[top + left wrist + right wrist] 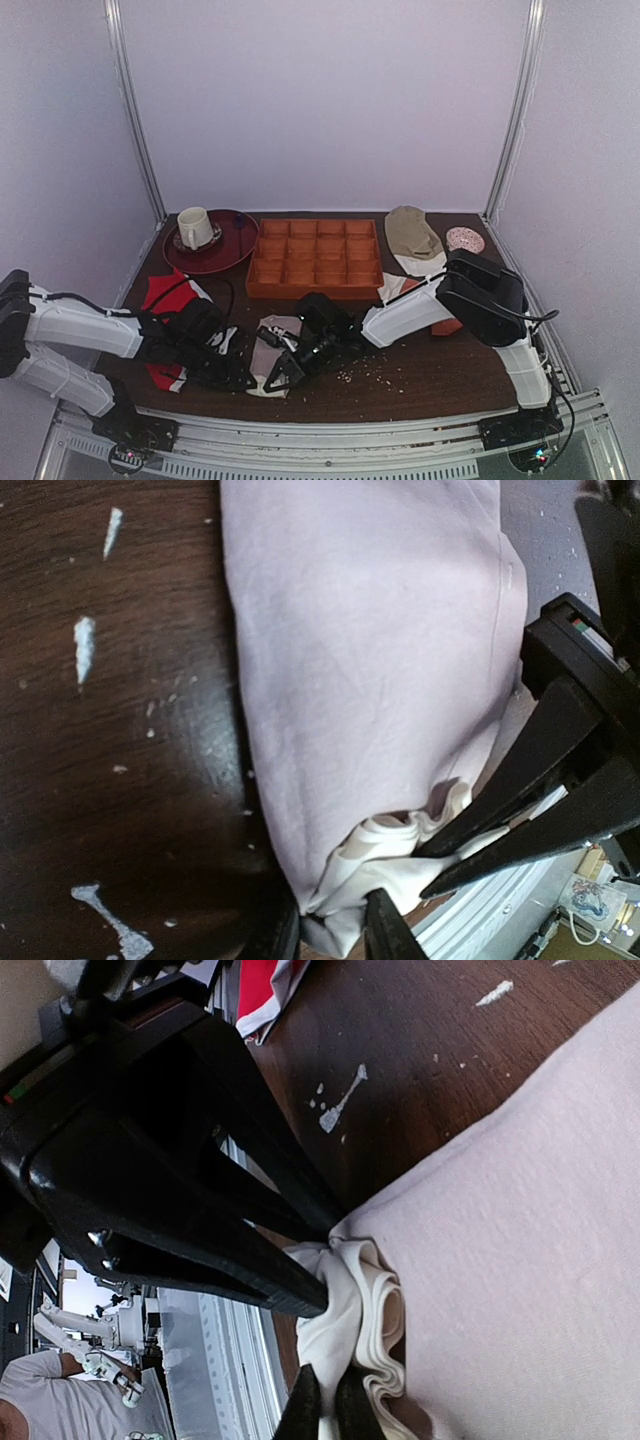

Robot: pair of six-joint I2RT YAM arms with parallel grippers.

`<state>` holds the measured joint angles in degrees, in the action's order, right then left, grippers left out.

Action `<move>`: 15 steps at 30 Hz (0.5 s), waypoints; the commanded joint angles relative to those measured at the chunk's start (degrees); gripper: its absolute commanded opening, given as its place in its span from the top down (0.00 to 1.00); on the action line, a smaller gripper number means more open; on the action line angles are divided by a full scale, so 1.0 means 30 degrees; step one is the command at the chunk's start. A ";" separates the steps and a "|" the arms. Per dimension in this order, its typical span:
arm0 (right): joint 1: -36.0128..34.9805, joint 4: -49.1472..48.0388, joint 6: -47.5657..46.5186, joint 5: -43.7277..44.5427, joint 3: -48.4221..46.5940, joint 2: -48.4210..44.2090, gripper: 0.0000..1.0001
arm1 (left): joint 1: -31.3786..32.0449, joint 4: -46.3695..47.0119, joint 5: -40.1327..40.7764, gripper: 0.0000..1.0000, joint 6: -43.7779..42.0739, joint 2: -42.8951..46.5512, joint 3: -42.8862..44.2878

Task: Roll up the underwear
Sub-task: Roll the underwear at the center of the board.

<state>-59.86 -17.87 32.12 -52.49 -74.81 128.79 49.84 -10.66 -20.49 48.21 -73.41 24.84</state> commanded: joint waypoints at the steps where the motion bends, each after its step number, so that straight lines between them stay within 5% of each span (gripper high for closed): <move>1: 0.0147 0.1666 -0.0292 0.0678 0.0324 0.0019 1.00 | 0.0062 0.0393 -0.0172 0.77 0.0057 -0.0738 -0.0300; 4: 0.0143 0.1757 -0.0363 0.0686 0.0304 0.0022 1.00 | 0.0055 0.0401 -0.0229 0.85 0.0114 -0.0825 -0.0311; 6: 0.0145 0.1906 -0.0444 0.0739 0.0279 0.0029 1.00 | 0.0057 0.0209 -0.0038 1.00 0.0206 -0.0918 -0.0244; 15: 0.0010 0.3192 -0.2434 0.2506 0.0739 -0.1195 1.00 | 0.0073 -0.0305 0.0104 1.00 0.0409 -0.1552 0.0279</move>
<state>-59.77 -14.48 29.45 -51.75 -74.70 127.61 49.78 -8.97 -21.74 48.95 -76.07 25.74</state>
